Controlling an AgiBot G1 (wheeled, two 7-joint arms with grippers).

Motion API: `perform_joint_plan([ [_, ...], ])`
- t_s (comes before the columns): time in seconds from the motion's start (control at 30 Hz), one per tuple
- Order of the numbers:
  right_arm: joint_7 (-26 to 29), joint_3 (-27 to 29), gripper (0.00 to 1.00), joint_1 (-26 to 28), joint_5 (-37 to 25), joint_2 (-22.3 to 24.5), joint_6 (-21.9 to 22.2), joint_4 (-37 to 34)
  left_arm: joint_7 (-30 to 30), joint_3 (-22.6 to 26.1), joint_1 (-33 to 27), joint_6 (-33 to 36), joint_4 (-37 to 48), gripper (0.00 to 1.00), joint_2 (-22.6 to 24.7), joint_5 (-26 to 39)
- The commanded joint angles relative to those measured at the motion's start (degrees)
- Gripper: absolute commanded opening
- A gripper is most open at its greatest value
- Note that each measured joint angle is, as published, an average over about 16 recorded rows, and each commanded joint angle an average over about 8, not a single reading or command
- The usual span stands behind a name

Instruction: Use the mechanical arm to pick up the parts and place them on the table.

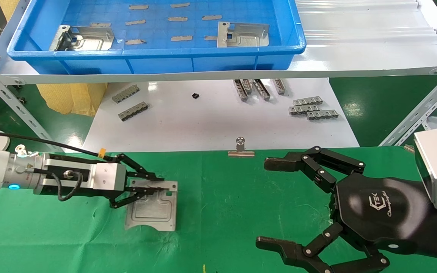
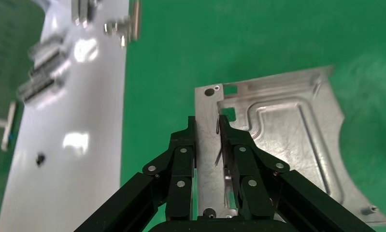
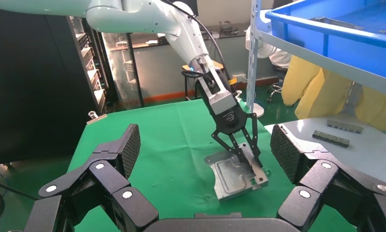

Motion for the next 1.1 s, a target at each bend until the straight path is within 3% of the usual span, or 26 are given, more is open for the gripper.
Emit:
perform_joint_plan([
  [0.03,0.0,0.0,1.0,0.0,0.0,0.0,0.0,0.0,0.72,0.24,-0.02,-1.1,1.16,0.56,0.31,0.43],
  [0.13,0.0,0.0,1.0,0.0,0.0,0.0,0.0,0.0,1.37,0.32,-0.05,-2.22,2.13,0.93,0.64,0.59],
  [0.17,0.0,0.0,1.0,0.0,0.0,0.0,0.0,0.0,1.54,0.36,-0.06,-2.55,2.4,1.0,0.73,0.66],
  [0.43,0.0,0.0,1.0,0.0,0.0,0.0,0.0,0.0,1.08,0.1,-0.43,-3.53,4.27,1.0,0.8,0.32],
  [0.8,0.0,-0.01,1.0,0.0,0.01,0.0,0.0,0.0,-7.2,-3.54,0.88,7.13,6.24,1.0,-0.86,-4.82],
  [1.1,-0.01,0.0,1.0,-0.01,0.01,0.01,0.01,-0.02,-10.64,-5.35,2.61,8.31,6.45,1.0,-1.35,-7.29],
])
